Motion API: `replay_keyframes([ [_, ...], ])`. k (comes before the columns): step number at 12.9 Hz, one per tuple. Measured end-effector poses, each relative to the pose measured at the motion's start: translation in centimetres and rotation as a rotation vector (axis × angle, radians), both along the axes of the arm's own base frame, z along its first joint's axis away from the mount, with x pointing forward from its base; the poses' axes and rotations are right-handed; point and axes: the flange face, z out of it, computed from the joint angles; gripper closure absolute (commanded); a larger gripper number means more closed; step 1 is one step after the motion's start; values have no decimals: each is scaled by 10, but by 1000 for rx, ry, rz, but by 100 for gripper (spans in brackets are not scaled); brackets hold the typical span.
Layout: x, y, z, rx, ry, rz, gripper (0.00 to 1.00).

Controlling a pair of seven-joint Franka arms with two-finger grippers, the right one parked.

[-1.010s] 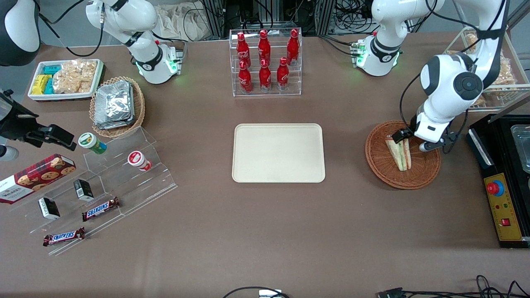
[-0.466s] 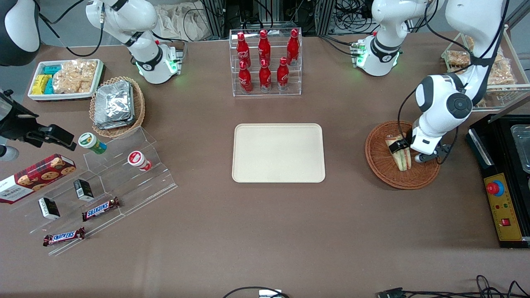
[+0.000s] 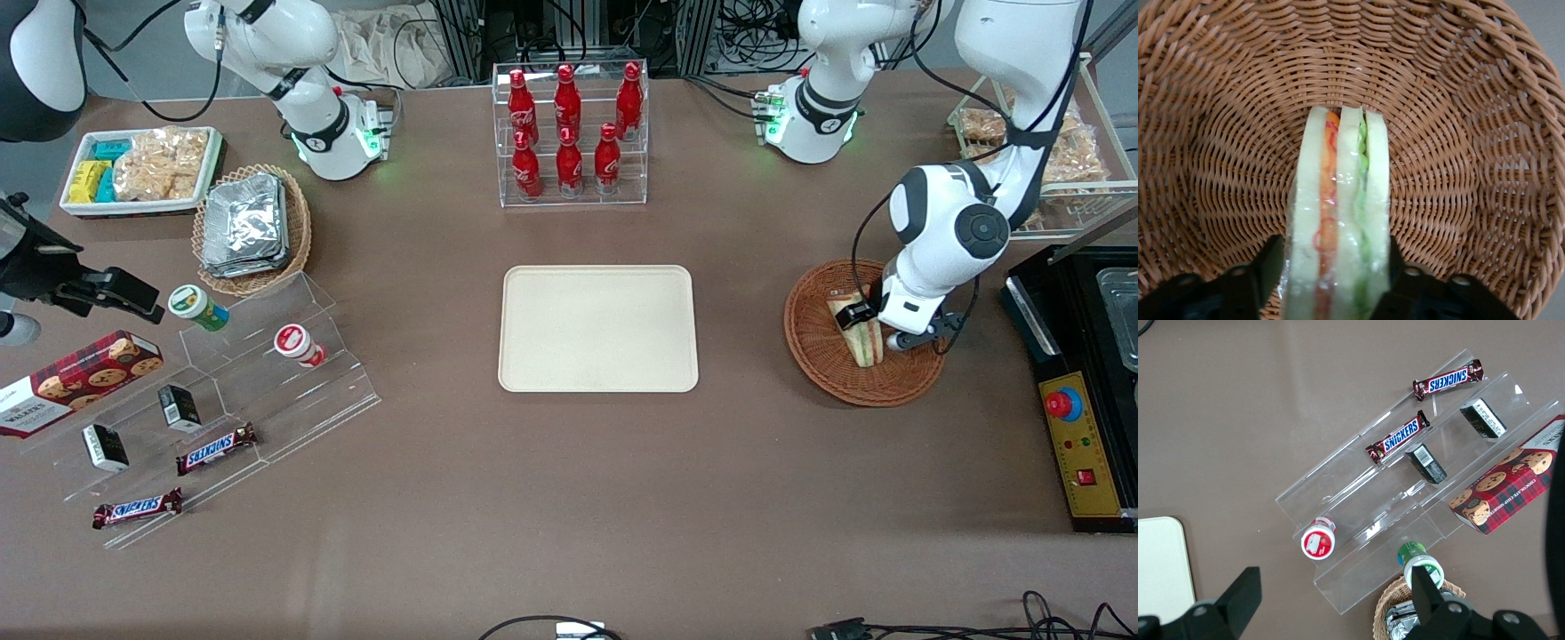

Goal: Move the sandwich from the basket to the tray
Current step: 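Lower the left gripper and close it on the sandwich's wrapped edge, then lift the sandwich up out of the basket with the left gripper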

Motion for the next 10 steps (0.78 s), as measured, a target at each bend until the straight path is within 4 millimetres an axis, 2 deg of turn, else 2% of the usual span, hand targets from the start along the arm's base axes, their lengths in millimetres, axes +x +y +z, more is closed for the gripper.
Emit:
replay_keyframes([
  [3, 1, -1, 4, 2, 8, -5, 86],
  [5, 3, -2, 20, 11, 32, -11, 86],
  [7, 4, -1, 63, 31, 68, -17, 86],
  [10, 8, -1, 168, 63, 121, -33, 85],
])
